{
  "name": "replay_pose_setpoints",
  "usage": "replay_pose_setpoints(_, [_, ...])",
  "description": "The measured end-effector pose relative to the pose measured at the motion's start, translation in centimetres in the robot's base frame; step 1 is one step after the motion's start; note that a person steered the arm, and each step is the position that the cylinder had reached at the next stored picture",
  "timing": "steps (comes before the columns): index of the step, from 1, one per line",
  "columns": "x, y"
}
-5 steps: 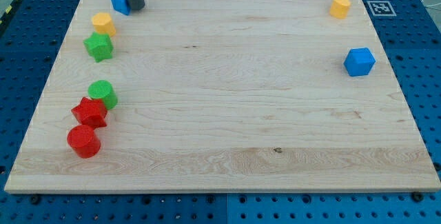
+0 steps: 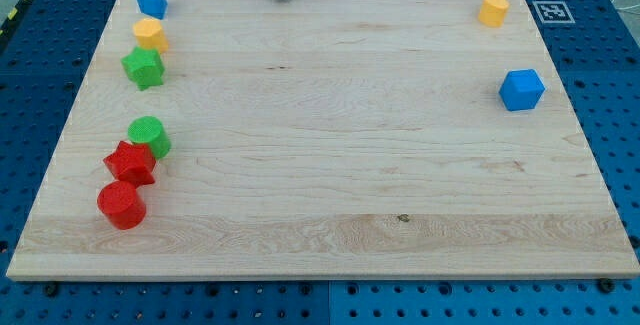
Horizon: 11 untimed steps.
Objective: Move the yellow heart towards blue cube
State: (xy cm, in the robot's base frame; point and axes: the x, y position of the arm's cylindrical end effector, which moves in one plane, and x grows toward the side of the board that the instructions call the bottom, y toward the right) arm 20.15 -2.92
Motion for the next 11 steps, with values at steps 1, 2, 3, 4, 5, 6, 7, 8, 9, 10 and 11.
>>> replay_pose_setpoints(1, [-0.1, 7.3])
replay_pose_setpoints(2, [0.2, 14.5])
replay_pose_setpoints(3, [1.1, 22.2])
replay_pose_setpoints(4, [2.5, 29.5])
replay_pose_setpoints(5, [6.5, 30.1])
replay_pose_setpoints(6, [7.6, 25.9])
replay_pose_setpoints(7, [7.7, 22.4])
replay_pose_setpoints(8, [8.3, 18.2])
replay_pose_setpoints(9, [9.6, 14.4])
replay_pose_setpoints(10, [11.8, 14.8])
replay_pose_setpoints(11, [12.2, 18.7])
